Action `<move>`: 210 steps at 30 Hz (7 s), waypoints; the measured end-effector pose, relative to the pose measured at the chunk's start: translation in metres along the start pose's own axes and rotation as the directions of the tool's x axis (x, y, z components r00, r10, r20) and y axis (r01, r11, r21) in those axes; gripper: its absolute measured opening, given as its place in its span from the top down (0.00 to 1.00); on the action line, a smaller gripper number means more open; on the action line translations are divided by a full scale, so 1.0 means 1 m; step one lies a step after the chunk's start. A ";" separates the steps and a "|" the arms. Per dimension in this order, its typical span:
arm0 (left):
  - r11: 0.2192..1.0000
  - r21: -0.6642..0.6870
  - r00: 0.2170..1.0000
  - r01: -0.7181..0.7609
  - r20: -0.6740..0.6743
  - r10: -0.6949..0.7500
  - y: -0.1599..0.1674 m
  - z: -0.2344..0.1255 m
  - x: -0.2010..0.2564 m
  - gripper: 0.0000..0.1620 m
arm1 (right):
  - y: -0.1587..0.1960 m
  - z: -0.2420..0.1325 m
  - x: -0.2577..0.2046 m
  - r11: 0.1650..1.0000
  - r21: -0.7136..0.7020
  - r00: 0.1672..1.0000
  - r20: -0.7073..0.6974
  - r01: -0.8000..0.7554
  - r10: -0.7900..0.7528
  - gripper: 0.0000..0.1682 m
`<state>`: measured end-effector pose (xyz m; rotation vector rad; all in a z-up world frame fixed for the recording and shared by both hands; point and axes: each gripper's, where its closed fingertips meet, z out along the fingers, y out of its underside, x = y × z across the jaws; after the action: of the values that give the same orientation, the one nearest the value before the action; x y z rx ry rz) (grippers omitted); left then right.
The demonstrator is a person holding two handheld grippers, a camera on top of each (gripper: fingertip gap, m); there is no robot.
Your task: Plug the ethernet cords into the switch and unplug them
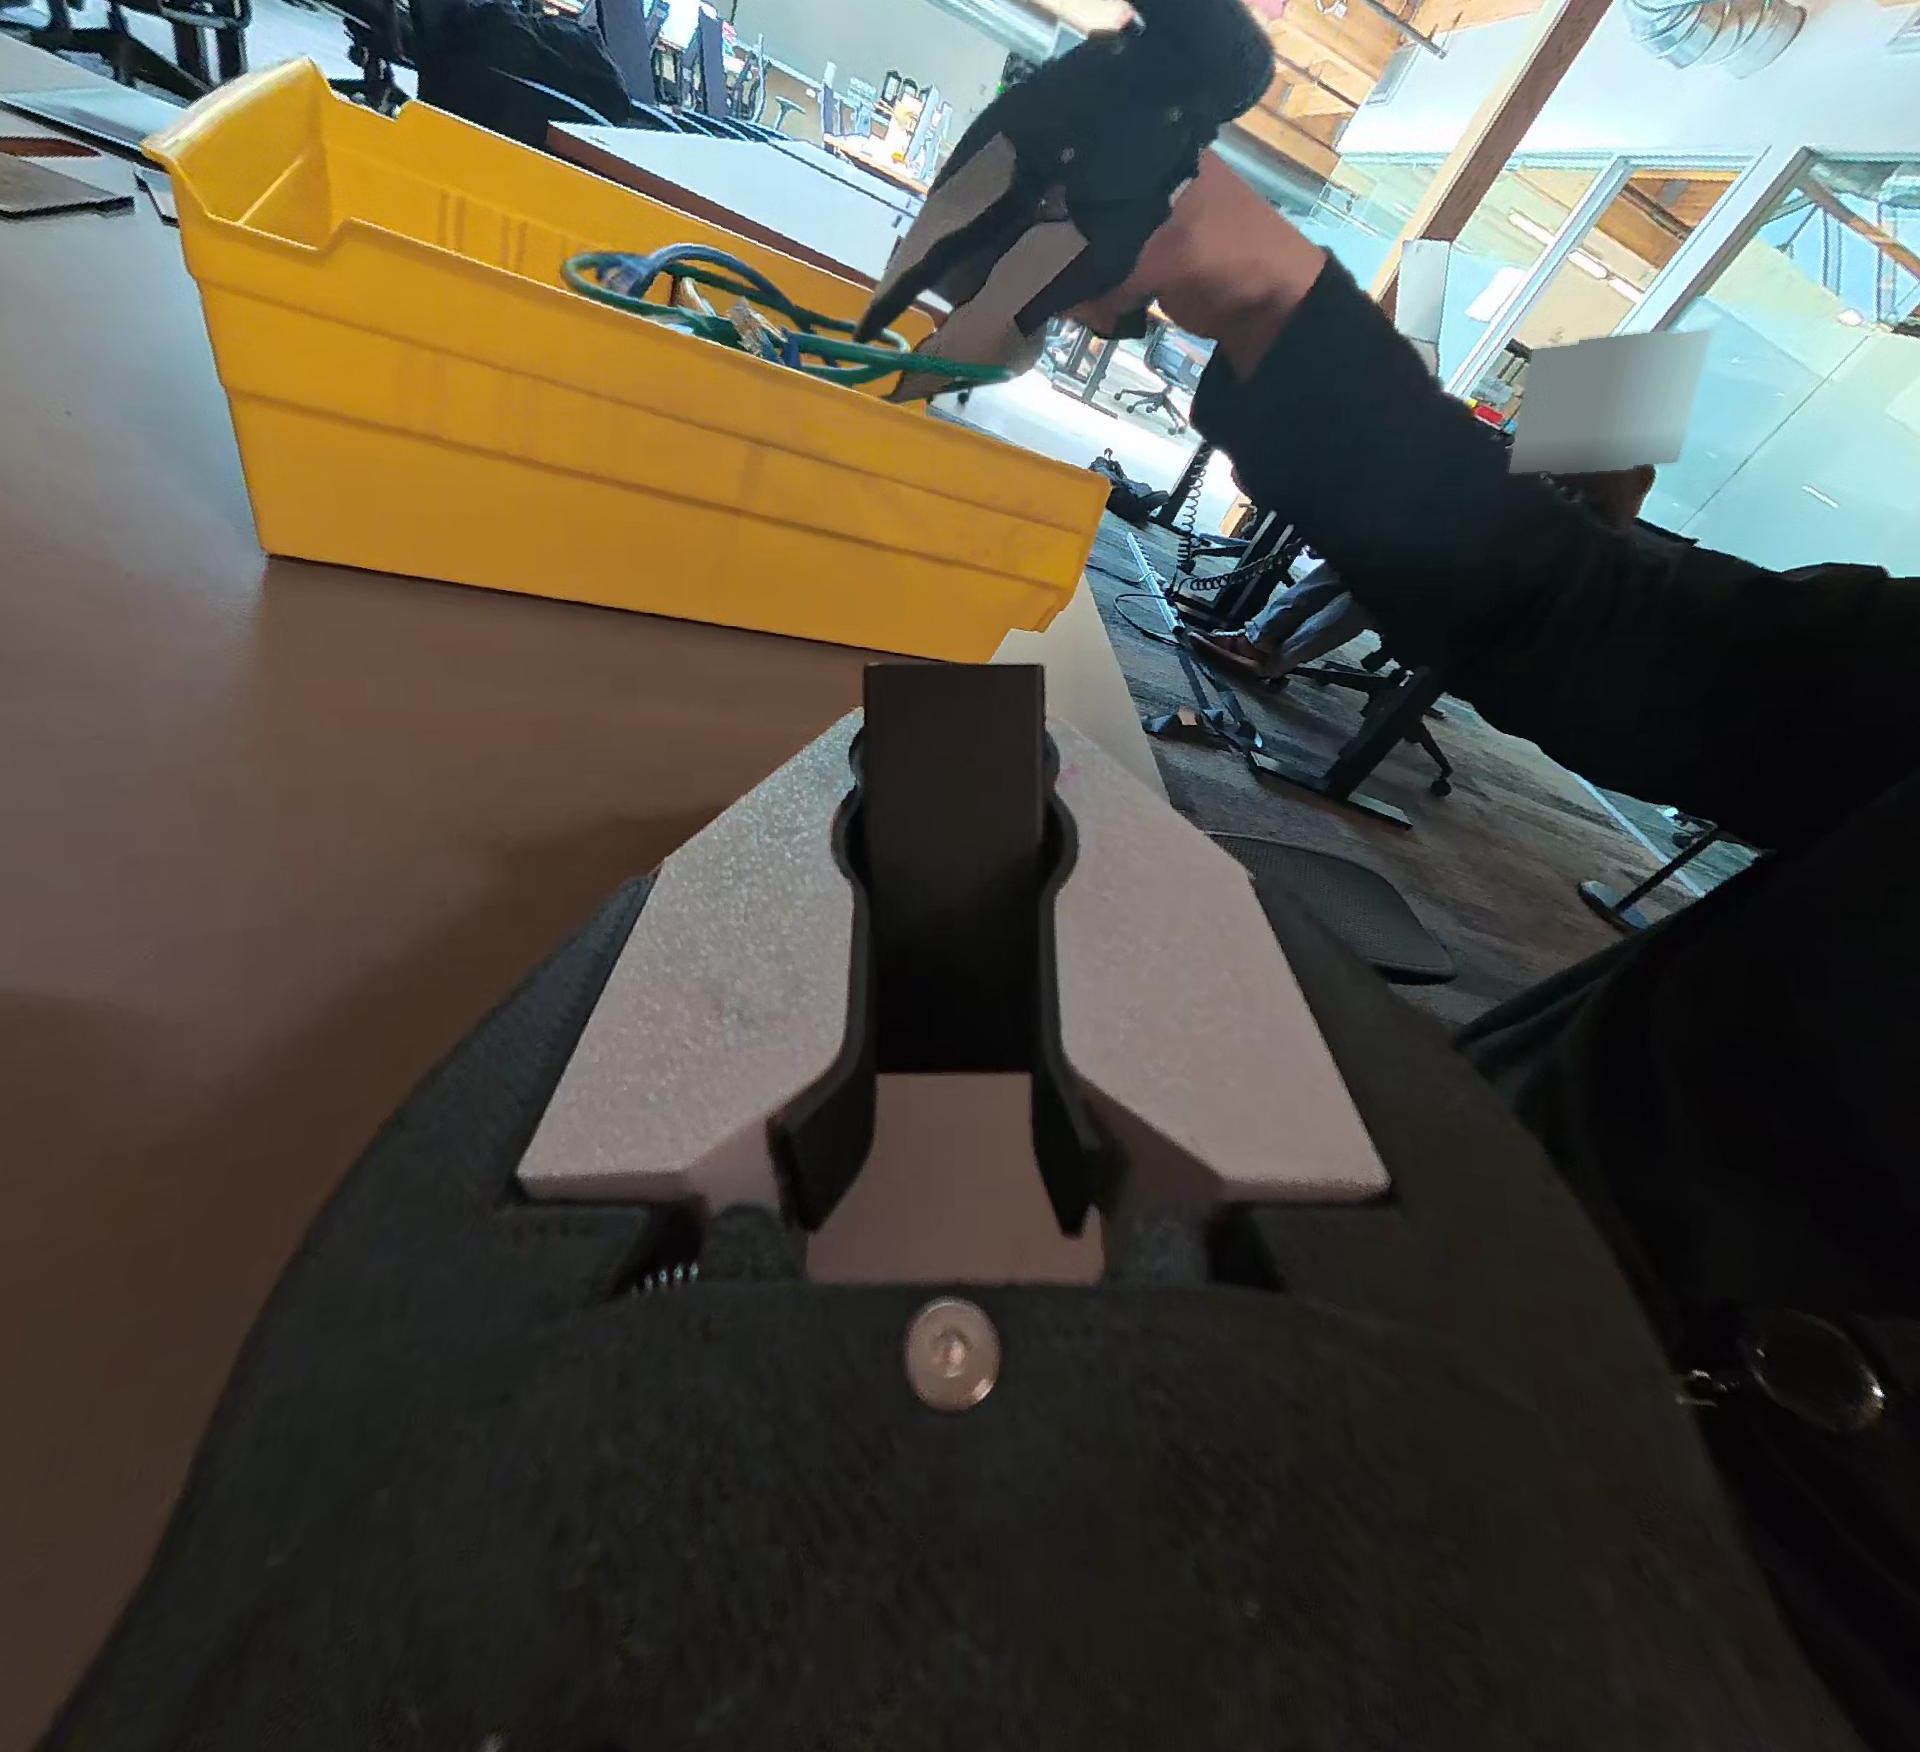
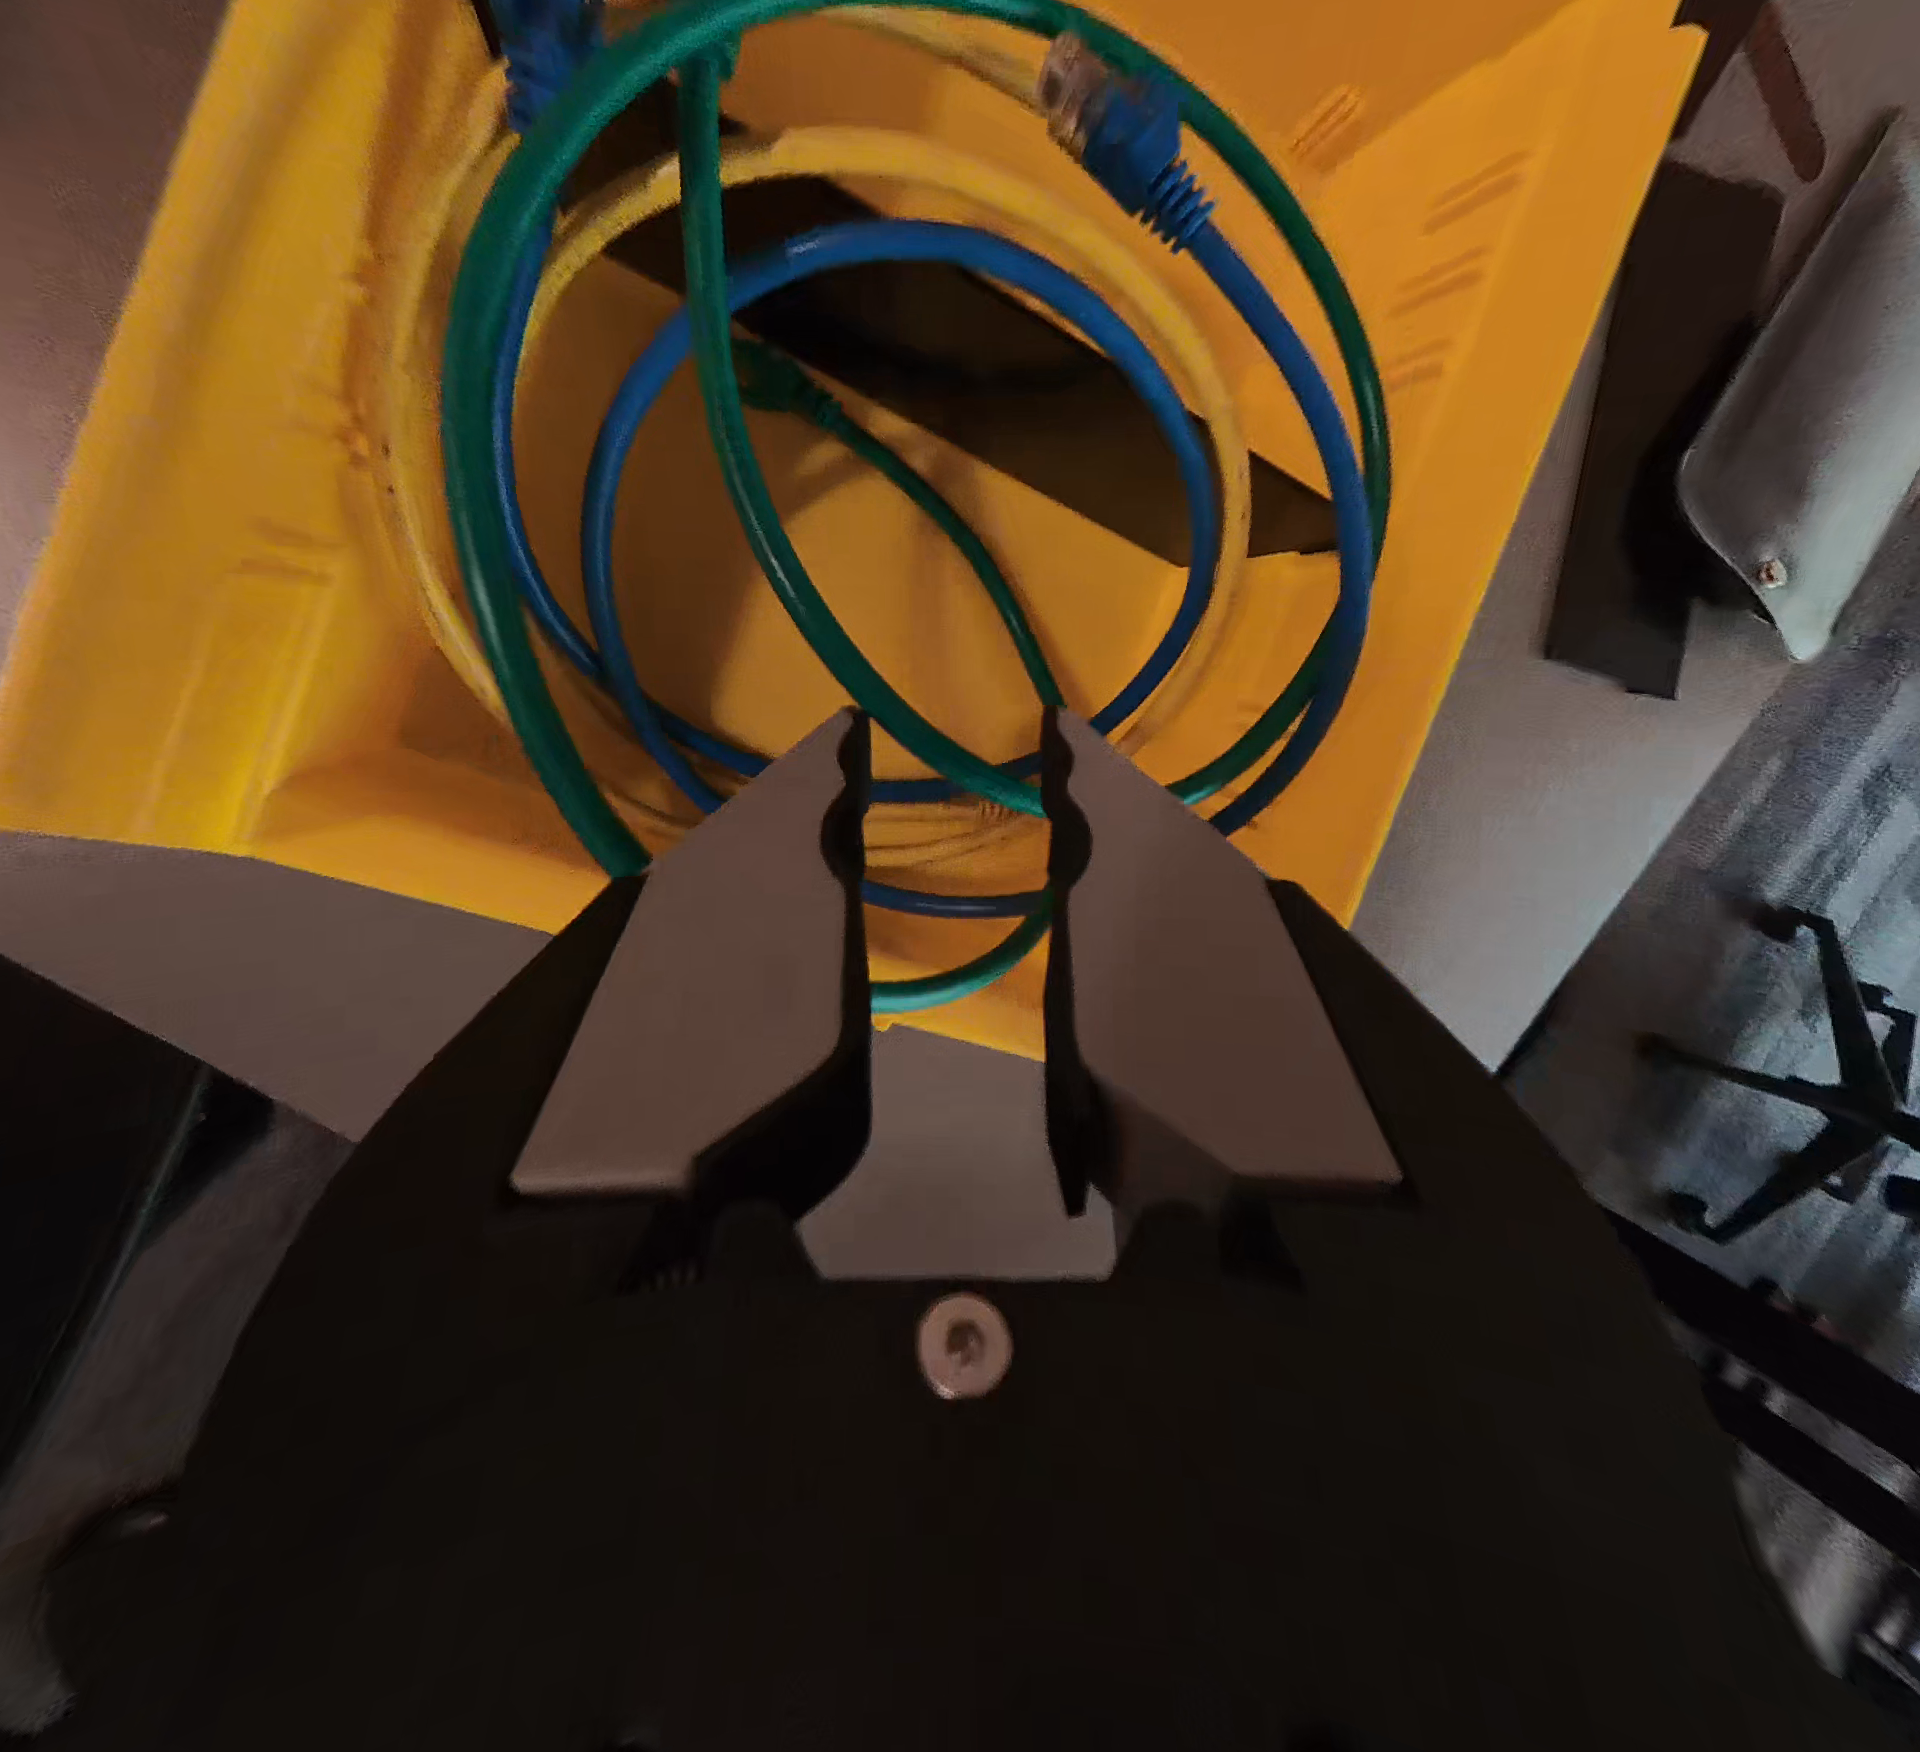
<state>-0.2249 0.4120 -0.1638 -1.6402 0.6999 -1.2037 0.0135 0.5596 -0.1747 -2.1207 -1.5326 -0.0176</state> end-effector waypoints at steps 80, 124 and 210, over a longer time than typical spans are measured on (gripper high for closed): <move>1.000 -0.005 0.998 -0.007 -0.068 0.006 0.002 0.010 0.013 0.84 | 0.021 0.023 -0.023 0.980 -0.132 0.974 -0.190 -0.147 0.120 0.94; 0.979 0.204 1.000 -0.014 -0.016 0.018 -0.034 -0.012 0.008 0.88 | -0.152 -0.064 -0.073 0.815 0.576 0.996 -0.015 -0.062 0.086 0.86; 0.953 -0.297 0.438 0.060 0.866 0.242 0.058 -0.209 0.080 0.61 | -0.033 0.000 -0.109 0.820 0.530 0.956 -0.054 -0.216 0.287 0.51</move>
<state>-0.3873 0.2471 -0.1732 -2.1298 0.2340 0.0217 -0.0554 0.4715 -0.1948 -1.8154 -1.0167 0.3122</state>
